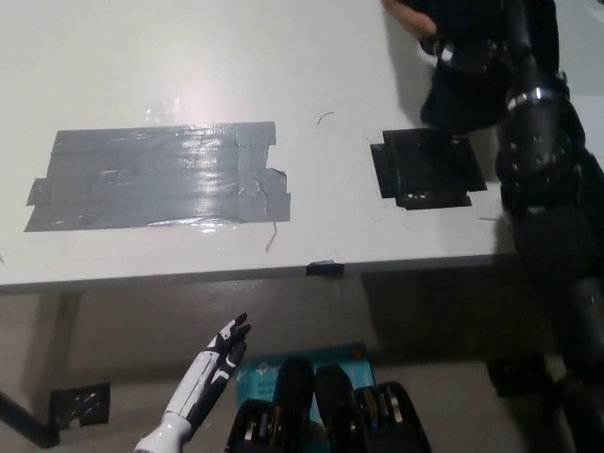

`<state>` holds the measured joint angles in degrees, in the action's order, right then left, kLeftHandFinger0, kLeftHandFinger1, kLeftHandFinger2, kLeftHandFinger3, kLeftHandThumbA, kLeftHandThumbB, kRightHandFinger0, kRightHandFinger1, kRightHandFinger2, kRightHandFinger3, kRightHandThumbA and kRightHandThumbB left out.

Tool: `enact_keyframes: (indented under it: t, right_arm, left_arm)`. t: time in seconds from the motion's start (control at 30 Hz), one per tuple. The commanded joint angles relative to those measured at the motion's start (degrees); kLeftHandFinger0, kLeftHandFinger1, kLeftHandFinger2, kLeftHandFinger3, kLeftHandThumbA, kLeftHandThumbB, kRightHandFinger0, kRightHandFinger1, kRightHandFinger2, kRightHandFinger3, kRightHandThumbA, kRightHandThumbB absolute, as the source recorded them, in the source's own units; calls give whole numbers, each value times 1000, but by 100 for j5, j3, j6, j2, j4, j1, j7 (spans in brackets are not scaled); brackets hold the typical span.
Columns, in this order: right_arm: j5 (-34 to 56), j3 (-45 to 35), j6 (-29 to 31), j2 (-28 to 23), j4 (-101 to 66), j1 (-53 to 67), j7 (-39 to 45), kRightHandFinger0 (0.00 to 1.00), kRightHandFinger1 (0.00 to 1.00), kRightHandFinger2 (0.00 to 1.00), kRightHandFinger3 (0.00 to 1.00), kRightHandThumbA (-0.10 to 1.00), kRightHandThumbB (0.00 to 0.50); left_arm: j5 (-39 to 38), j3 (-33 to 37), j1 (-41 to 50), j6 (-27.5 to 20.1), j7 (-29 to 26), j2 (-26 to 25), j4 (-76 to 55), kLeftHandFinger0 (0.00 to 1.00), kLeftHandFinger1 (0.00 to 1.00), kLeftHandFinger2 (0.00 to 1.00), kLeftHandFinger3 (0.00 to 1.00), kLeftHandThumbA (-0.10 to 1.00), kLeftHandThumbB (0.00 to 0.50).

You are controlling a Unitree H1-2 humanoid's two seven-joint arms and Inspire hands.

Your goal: A person hands a black t-shirt to the robot and rhe robot picks it up with its right hand and places it on the black spot on the desk infron tof it

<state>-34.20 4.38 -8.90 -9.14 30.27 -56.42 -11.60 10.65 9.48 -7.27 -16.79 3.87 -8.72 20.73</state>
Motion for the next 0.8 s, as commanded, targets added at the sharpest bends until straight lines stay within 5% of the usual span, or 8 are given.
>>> enact_keyframes:
  t: [0.0, 0.03, 0.07, 0.1, 0.23, 0.3, 0.57, 0.77]
  right_arm:
    - [-532, 295, -371, -249, 731, -781, -534, 1000, 1000, 1000, 1000, 254, 344]
    - [-604, 357, -318, -283, 972, -826, -799, 766, 556, 461, 473, -30, 214]
    - [-654, 404, -199, -314, 1208, -852, -1117, 267, 169, 326, 469, -86, 283]
    - [-734, 483, -183, -360, 1356, -848, -1293, 11, 58, 362, 442, -99, 301]
    - [-672, 573, 45, -433, 1509, -716, -1524, 1, 386, 883, 878, -100, 217]
    - [-610, 608, 128, -454, 1385, -631, -1529, 17, 465, 942, 931, -100, 204]
    - [-614, 664, 182, -527, 618, -429, -1570, 33, 637, 1000, 1000, -100, 182]
    - [-688, 625, 350, -538, -492, -341, -1675, 0, 541, 902, 1000, -100, 155]
  left_arm:
    - [43, -8, -47, -48, 22, -29, -240, 1000, 1000, 1000, 1000, 1000, 500]
    - [45, -13, -42, -43, 16, -29, -256, 1000, 1000, 1000, 1000, 1000, 500]
    - [48, -18, -41, -42, 10, -29, -267, 1000, 1000, 1000, 1000, 1000, 500]
    - [65, -10, -47, -36, 19, -43, -285, 1000, 1000, 1000, 1000, 1000, 500]
    - [66, 2, -81, -74, 40, -60, -264, 1000, 1000, 1000, 1000, 1000, 500]
    - [54, 2, -87, -100, 40, -50, -226, 1000, 1000, 1000, 1000, 1000, 500]
    - [39, -6, -117, -92, 41, -45, -178, 1000, 1000, 1000, 1000, 1000, 500]
    - [21, 5, -152, -112, 88, -66, -111, 1000, 1000, 1000, 1000, 1000, 500]
